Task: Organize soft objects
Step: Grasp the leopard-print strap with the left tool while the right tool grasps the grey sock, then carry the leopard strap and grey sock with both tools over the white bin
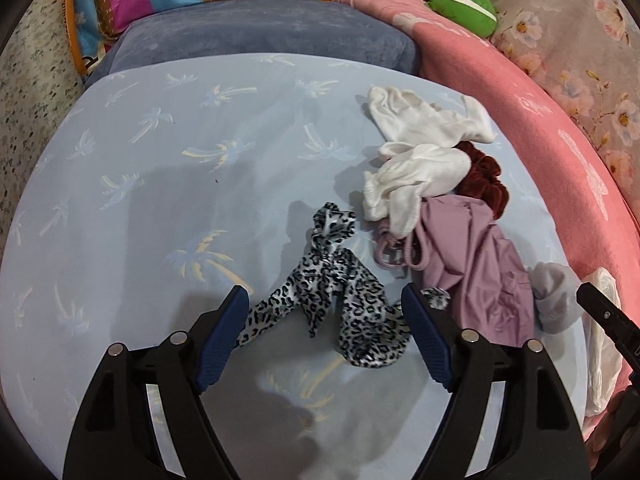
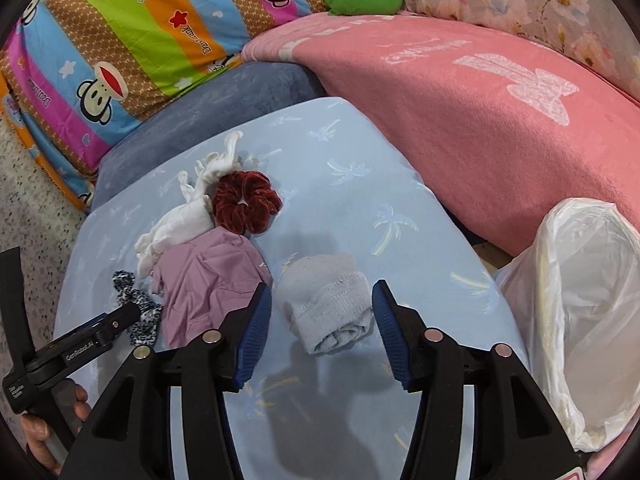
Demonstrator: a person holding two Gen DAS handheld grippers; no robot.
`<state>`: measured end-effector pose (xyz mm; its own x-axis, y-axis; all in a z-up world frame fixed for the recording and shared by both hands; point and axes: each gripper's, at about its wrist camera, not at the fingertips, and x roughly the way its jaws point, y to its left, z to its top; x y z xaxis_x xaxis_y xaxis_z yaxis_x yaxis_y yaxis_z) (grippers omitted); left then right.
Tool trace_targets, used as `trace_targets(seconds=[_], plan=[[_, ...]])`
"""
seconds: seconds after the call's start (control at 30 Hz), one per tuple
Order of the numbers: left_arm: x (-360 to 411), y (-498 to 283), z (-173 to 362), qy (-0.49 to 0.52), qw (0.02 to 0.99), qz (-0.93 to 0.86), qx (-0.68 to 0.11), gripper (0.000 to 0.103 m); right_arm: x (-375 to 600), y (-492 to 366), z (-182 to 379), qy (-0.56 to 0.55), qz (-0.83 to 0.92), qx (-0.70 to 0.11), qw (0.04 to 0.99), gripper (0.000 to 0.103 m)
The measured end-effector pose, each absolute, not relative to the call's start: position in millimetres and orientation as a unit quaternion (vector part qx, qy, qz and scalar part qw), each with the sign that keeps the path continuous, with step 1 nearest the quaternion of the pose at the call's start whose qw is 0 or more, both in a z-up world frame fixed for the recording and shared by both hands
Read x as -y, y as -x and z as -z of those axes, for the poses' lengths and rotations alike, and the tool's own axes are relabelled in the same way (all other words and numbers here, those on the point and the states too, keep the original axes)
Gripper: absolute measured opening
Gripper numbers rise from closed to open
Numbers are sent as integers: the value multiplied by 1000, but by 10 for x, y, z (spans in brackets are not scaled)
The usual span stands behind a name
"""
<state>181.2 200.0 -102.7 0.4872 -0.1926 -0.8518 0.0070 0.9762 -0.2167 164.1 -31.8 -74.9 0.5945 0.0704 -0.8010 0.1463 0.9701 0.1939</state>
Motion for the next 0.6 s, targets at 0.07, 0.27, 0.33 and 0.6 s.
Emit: trace_targets(seconds=[0.07,0.27,0.33,0.6], plan=[[-2006,-1826,1054,97,856,61,-505,75,310,-1692,823,-118,26,-455,882,55],[-1963,-1821,1061,80,862,71,-496,59,338,-1763,970,-117,35,-463,878,58],[-1946,-1828,1054,79,862,73,-496,51,363,-1769,1004,-121,36,-464,877,58],[-1924,-1785,994,95,856,90,-500,11,351,-1738,993,-119,28,-466,876,40]])
